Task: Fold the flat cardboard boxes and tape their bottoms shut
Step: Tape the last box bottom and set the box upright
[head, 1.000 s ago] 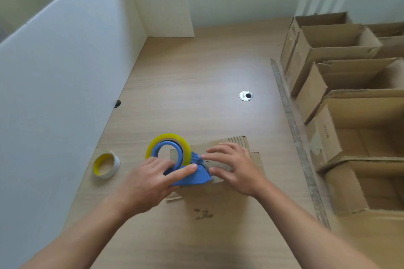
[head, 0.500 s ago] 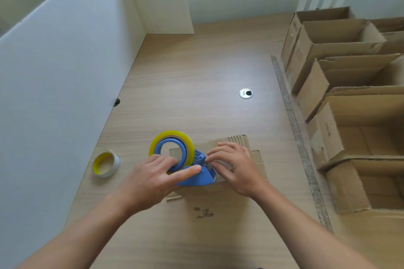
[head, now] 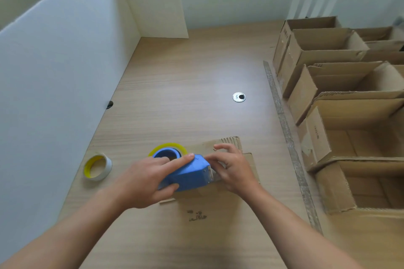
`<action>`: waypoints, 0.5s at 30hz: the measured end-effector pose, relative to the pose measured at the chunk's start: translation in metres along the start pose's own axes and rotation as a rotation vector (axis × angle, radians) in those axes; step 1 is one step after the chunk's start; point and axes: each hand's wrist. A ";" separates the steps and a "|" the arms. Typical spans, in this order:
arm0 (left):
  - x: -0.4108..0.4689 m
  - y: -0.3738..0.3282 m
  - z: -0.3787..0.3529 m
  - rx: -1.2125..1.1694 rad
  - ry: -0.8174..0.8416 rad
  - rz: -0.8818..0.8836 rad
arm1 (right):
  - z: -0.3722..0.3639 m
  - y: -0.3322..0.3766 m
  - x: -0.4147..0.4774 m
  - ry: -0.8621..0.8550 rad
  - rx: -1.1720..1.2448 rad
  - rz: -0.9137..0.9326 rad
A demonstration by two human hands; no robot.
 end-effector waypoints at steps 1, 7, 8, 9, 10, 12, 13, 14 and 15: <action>0.001 0.000 0.000 -0.026 0.011 0.030 | 0.001 -0.001 -0.001 -0.013 0.026 -0.020; -0.012 0.020 -0.001 -0.010 0.043 0.126 | 0.020 -0.018 0.000 -0.132 0.252 -0.230; -0.013 0.022 -0.001 0.001 0.048 0.125 | 0.023 -0.021 -0.002 -0.147 0.270 -0.237; -0.014 0.022 -0.003 0.012 0.050 0.122 | 0.024 -0.023 -0.004 -0.148 0.281 -0.234; -0.014 0.022 -0.004 0.020 0.045 0.117 | 0.025 -0.024 -0.005 -0.144 0.286 -0.229; -0.013 0.021 -0.007 0.021 0.040 0.113 | 0.027 -0.025 -0.007 -0.159 0.303 -0.259; -0.013 0.021 -0.009 0.014 0.042 0.116 | 0.030 -0.028 -0.007 -0.193 0.335 -0.304; -0.013 0.022 -0.010 0.004 0.043 0.119 | 0.034 -0.033 -0.006 -0.245 0.372 -0.367; -0.015 0.023 -0.011 -0.005 0.041 0.122 | 0.039 -0.040 -0.005 -0.288 0.405 -0.436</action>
Point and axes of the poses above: each hand's wrist, its own x-axis towards the middle knuckle, its own z-axis out of the back of the hand, y = z × x, and after that the axes turned 12 degrees about -x, right-handed
